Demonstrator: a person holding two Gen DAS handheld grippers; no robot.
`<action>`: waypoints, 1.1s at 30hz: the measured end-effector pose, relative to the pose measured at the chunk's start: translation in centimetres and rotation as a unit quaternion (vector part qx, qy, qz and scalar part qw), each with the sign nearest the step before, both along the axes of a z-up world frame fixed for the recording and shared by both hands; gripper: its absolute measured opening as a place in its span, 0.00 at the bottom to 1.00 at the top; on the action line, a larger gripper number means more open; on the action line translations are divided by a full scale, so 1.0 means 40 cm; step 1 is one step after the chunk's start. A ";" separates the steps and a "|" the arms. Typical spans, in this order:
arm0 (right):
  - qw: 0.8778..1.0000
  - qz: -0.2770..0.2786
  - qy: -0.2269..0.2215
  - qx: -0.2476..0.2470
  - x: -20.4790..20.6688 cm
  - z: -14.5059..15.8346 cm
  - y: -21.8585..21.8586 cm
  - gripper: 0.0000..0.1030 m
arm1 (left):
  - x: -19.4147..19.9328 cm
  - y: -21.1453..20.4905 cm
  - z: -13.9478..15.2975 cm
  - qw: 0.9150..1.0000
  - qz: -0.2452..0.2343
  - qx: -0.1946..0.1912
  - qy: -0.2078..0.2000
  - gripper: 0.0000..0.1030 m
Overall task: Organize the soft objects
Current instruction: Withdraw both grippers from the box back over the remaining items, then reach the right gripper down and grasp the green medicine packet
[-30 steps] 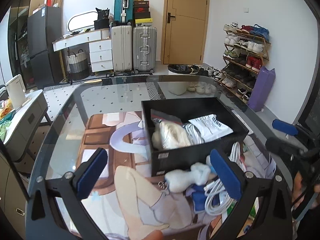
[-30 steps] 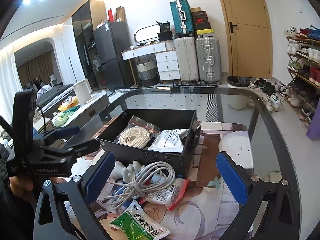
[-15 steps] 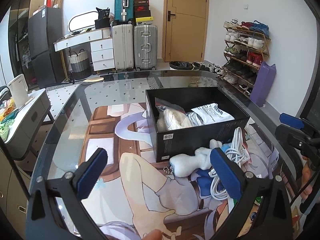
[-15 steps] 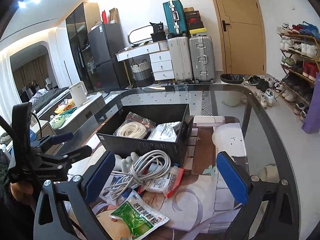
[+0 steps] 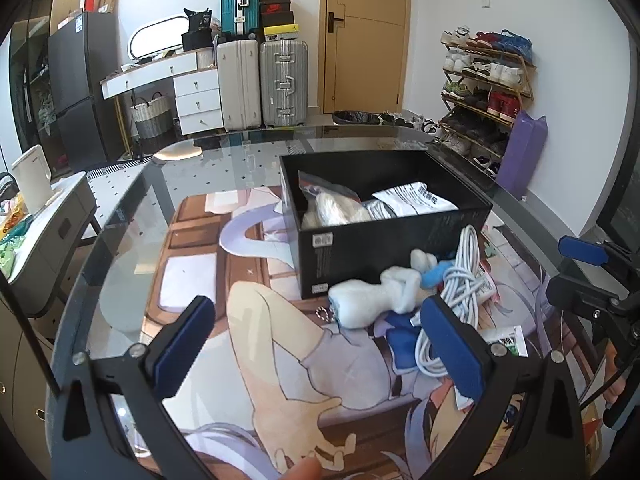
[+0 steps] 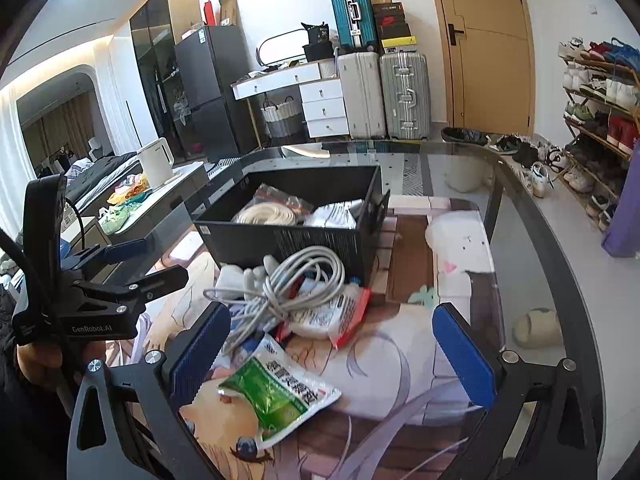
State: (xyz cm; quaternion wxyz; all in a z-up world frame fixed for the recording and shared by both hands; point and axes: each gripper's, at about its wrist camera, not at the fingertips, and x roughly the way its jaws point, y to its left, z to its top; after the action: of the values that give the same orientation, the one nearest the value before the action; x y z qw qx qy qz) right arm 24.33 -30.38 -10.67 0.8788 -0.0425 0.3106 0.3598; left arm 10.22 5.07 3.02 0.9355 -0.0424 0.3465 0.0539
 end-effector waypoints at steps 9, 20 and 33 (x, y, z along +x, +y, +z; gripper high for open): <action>1.000 0.006 0.023 0.000 -0.011 -0.028 -0.011 1.00 | -0.013 -0.023 -0.044 1.000 -0.013 -0.008 0.019 1.00; 0.998 0.034 0.049 -0.027 -0.031 -0.082 0.028 1.00 | -0.010 -0.009 -0.074 0.999 -0.010 -0.027 0.029 1.00; 0.994 0.061 0.075 -0.060 -0.033 -0.135 0.090 1.00 | -0.009 -0.009 -0.086 0.999 -0.016 -0.025 0.033 1.00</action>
State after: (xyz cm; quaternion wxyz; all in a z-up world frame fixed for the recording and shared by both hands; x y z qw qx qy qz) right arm 23.02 -26.79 -16.08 0.8254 -0.0869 0.3930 0.3958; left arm 9.84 4.71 -0.41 0.9231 -0.0581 0.3789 0.0317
